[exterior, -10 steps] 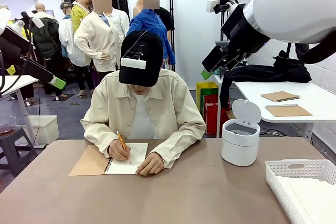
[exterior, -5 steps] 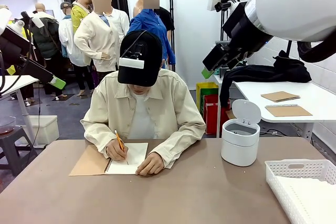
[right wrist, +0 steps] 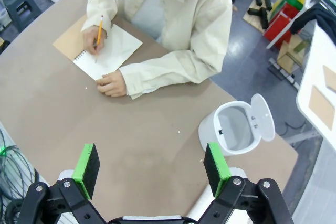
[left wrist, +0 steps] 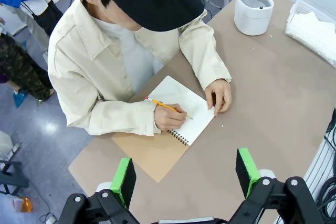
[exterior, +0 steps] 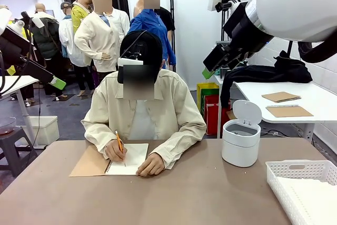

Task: Sort the paper based on its condition.
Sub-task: If a person hands you a paper, place it in the Organizing basket , and if it's crumpled, put it in the Trash can.

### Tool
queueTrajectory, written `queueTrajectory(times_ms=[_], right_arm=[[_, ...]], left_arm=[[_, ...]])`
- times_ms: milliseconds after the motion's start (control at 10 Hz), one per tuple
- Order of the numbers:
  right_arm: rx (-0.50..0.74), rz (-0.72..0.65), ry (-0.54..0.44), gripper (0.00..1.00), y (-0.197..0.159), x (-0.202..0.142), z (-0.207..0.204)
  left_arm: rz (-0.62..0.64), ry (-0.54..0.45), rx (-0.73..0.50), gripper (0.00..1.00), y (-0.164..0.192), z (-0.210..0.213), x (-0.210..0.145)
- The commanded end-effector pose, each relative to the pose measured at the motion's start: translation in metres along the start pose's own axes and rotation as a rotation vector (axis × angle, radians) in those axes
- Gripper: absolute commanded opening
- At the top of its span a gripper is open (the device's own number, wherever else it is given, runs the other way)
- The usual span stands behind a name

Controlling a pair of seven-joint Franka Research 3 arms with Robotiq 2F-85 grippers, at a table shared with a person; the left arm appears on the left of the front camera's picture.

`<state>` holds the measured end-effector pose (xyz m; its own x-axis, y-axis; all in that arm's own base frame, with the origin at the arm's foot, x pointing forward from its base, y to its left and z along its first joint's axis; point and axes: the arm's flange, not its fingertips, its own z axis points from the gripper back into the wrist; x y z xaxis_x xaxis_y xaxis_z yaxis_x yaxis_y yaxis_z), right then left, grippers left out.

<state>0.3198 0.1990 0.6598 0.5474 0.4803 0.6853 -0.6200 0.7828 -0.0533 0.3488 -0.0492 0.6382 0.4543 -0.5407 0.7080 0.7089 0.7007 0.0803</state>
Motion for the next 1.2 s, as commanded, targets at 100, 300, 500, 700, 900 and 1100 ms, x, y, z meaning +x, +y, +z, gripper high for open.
queueTrajectory(times_ms=[100, 300, 500, 700, 900, 1100], right_arm=[[0.0, 0.003, 0.0, 1.0, -0.0003, 0.0003, -0.002], [0.0, 0.003, 0.0, 1.0, -0.0003, 0.0003, -0.002], [0.0, 0.003, 0.0, 1.0, -0.0003, 0.0003, -0.002], [0.0, 0.003, 0.0, 1.0, -0.0003, 0.0003, -0.002], [0.0, 0.003, 0.0, 1.0, -0.0003, 0.0003, -0.002], [0.0, 0.003, 0.0, 1.0, -0.0003, 0.0003, -0.002]], left_arm=[[0.002, -0.001, -0.001, 1.0, 0.0, -0.0003, 0.0], [0.002, -0.001, -0.001, 1.0, 0.0, -0.0003, 0.0], [0.002, -0.001, -0.001, 1.0, 0.0, -0.0003, 0.0], [0.002, -0.001, -0.001, 1.0, 0.0, -0.0003, 0.0], [0.002, -0.001, -0.001, 1.0, 0.0, -0.0003, 0.0], [0.002, -0.001, -0.001, 1.0, 0.0, -0.0003, 0.0]])
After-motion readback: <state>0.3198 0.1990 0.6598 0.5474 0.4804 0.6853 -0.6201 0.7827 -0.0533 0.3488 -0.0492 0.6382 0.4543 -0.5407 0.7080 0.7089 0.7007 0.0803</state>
